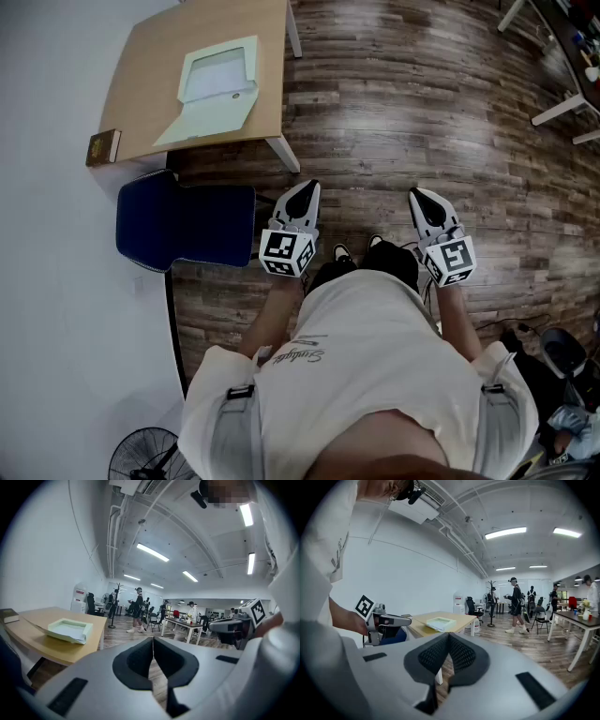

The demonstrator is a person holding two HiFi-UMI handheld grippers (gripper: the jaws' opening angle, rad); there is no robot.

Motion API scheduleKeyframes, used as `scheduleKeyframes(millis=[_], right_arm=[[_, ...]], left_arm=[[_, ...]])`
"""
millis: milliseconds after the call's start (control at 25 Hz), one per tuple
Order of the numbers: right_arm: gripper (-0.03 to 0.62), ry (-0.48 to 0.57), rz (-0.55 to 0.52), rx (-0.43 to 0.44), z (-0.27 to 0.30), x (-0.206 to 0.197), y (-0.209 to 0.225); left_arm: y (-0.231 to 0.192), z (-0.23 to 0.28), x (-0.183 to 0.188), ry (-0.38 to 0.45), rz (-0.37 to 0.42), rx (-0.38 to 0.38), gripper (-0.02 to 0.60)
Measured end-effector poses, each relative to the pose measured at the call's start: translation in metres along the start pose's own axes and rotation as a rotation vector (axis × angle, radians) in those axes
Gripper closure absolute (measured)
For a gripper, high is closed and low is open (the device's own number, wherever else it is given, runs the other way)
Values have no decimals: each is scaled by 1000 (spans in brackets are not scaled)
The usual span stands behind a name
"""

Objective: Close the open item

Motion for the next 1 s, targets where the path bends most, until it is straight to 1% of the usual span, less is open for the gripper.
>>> scheduleKeyframes(millis=[160,320,440,600,800,1000], right_arm=[[599,-2,-13,-5,4,6,3],[600,17,12,-18,8,9,8],[599,0,25,-31,14,8,16],[599,-25,41,-21,29,3,32],[599,-25,50,17,60,3,65],[599,6,33,73,104,22,116]], left_arm=[[-4,5,1,-6,-4,-8,566],[-11,17,3,-13,-1,-25,566],[-12,30,5,-22,-8,-38,566],[-12,49,4,-52,-7,-47,566],[-20,77,17,-73,-3,-1,566],[-31,120,51,-82,7,54,567]])
Point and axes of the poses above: the fingertips, and each gripper's own axes: z forward along the fingers, y to its right, x out of its top, the point moved 9 cm from there along -z, backward along the fingers, and after that the axes turned 13 degrees about -y, right-handed, at the moved point
